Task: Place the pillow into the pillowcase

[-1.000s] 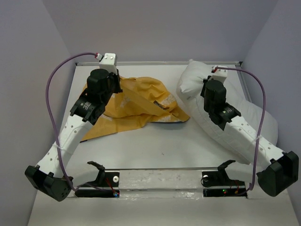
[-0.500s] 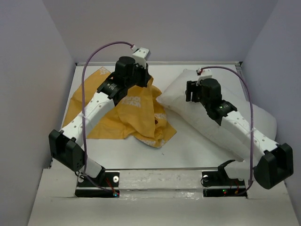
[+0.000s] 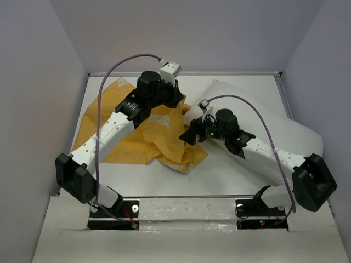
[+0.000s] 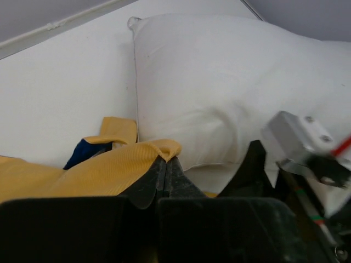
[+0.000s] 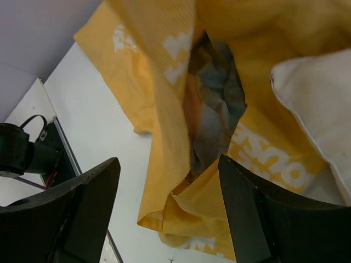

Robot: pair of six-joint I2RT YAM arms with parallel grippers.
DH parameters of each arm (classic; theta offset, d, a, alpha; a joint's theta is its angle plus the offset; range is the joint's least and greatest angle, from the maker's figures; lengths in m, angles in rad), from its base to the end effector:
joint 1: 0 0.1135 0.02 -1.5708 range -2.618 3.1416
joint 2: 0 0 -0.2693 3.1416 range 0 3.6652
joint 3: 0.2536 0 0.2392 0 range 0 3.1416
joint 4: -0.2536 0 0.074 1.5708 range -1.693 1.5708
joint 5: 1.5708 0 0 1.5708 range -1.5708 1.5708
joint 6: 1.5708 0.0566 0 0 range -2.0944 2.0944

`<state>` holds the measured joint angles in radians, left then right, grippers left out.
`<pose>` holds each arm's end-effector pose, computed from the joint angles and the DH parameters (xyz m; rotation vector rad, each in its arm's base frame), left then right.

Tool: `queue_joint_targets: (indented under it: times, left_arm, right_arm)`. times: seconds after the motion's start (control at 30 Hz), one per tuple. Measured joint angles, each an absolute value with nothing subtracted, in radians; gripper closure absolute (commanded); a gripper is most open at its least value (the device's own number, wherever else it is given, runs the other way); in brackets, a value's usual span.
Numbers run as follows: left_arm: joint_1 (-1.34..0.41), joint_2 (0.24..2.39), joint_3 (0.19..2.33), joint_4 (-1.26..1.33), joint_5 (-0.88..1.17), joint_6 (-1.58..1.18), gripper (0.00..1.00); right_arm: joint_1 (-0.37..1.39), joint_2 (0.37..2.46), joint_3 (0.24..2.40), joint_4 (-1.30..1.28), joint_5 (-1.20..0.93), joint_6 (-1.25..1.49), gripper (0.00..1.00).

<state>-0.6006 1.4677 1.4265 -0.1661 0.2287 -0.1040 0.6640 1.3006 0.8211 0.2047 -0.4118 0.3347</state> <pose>0.2835 -0.2098 0.4052 0.6119 1.7230 -0.7061 0.2242 0.2042 0.2853 -0.6199 1.8614 1.0578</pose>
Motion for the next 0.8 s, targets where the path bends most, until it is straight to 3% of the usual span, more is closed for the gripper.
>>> queue_joint_targets:
  times: [0.23,0.3,0.33,0.4,0.47,0.5,0.57,0.6,0.67,0.7,0.8]
  left_arm:
    - [-0.603,1.384,1.383,-0.165,0.266,-0.112,1.0]
    - [-0.603,1.37,1.374,-0.162,0.273,-0.113,1.0]
    - [-0.603,1.365,1.369,-0.16,0.278,-0.115,1.0]
    - [-0.603,1.364,1.363,-0.157,0.279,-0.12,1.0]
    - [-0.603,1.368,1.356,-0.157,0.278,-0.125,1.0]
    - [-0.603,1.372,1.354,-0.157,0.276,-0.128,0.83]
    - [-0.604,1.383,1.354,-0.155,0.265,-0.133,0.67]
    - [-0.606,1.391,1.354,-0.155,0.253,-0.138,0.43]
    - [-0.61,1.401,1.354,-0.157,0.224,-0.142,0.25]
    - [-0.613,1.403,1.354,-0.161,0.209,-0.144,0.06]
    - [-0.63,1.377,1.333,-0.163,0.139,-0.156,0.05]
  right_arm:
    - [0.707,1.414,0.796,0.323,-0.318,0.43,0.34]
    - [0.714,1.421,0.793,0.377,-0.31,0.454,0.49]
    - [0.715,1.425,0.793,0.397,-0.311,0.466,0.73]
    - [0.715,1.446,0.791,0.467,-0.327,0.498,0.97]
    - [0.716,1.465,0.788,0.539,-0.347,0.55,1.0]
    - [0.716,1.467,0.786,0.56,-0.35,0.577,1.0]
    - [0.722,1.464,0.784,0.602,-0.35,0.625,1.0]
    - [0.732,1.456,0.784,0.619,-0.341,0.657,1.0]
    - [0.749,1.439,0.784,0.633,-0.322,0.695,1.0]
    - [0.762,1.428,0.784,0.648,-0.305,0.719,1.0]
    - [0.783,1.418,0.789,0.652,-0.275,0.753,1.0]
